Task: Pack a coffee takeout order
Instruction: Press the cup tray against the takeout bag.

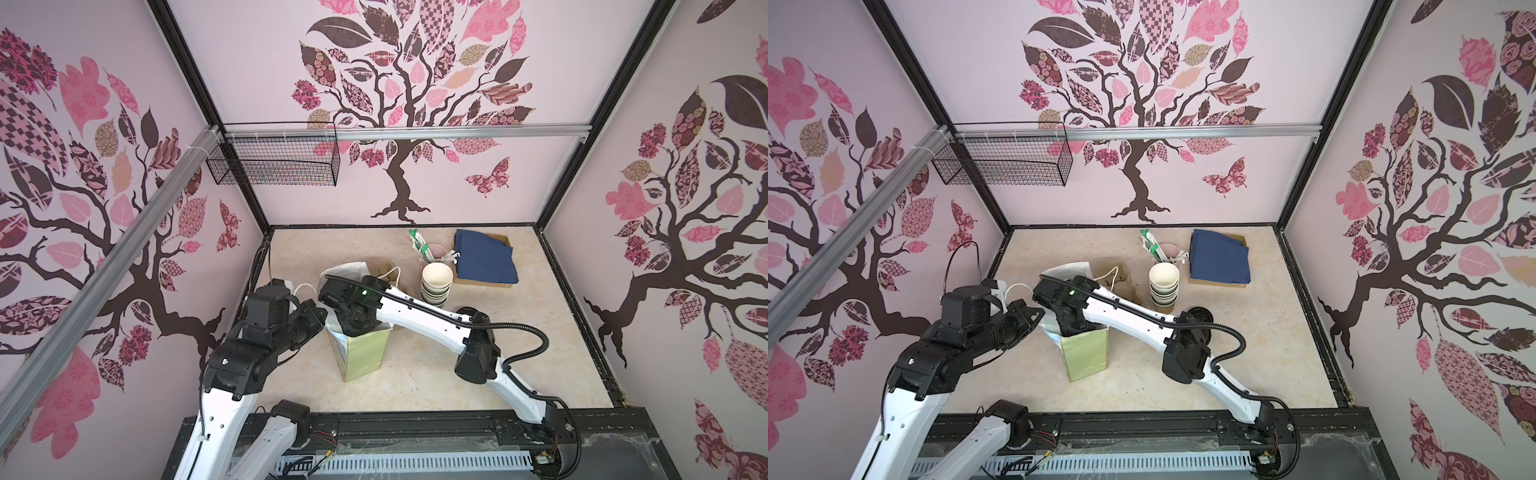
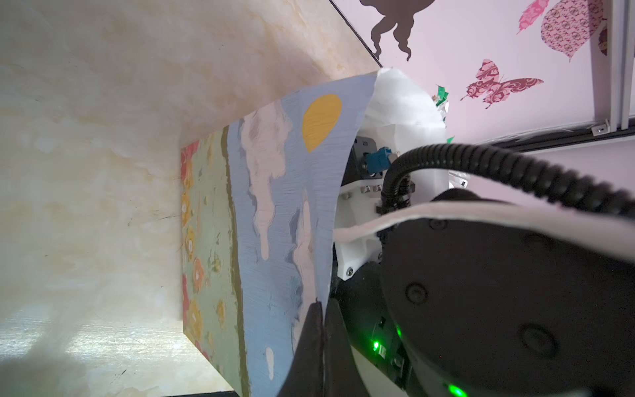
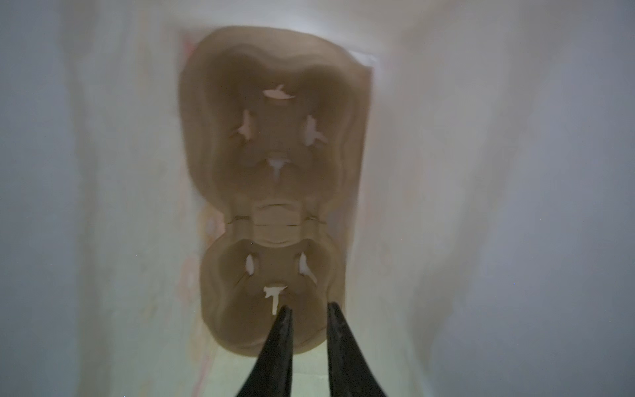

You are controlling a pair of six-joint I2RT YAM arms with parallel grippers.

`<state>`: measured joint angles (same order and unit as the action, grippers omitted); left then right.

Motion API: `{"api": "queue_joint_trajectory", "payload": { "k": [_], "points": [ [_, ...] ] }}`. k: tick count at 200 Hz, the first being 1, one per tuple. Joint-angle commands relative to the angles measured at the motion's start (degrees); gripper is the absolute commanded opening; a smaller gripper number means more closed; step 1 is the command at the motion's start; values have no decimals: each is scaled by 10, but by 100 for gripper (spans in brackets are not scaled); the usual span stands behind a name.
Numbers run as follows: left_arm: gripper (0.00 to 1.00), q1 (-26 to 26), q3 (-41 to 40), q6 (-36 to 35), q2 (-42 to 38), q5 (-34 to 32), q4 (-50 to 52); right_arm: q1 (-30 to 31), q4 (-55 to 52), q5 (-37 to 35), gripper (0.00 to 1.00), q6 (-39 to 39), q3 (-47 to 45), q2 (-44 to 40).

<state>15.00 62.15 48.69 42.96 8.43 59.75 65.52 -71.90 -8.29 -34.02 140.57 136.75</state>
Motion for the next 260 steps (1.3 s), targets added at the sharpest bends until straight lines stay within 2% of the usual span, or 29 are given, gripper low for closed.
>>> {"api": "queue_joint_trajectory", "payload": {
  "k": [1,44,104,141,186,229,260],
  "points": [
    [0,1,41,-6,8,-28,11,3,-20,-7,22,3,28,15],
    [0,0,21,-14,7,-27,28,3,-13,-18,21,-7,63,0],
    [0,1,-3,-22,1,-4,22,20,72,4,21,10,29,-68],
    [0,1,-4,-28,3,0,17,30,97,-28,22,23,41,-104],
    [0,0,-4,-34,1,0,16,30,124,-34,24,26,42,-149],
    [0,1,-9,-43,-5,6,5,30,107,-37,27,14,70,-188],
    [0,1,-18,-63,-19,25,-39,30,102,-32,33,6,78,-228]
  ]
}}
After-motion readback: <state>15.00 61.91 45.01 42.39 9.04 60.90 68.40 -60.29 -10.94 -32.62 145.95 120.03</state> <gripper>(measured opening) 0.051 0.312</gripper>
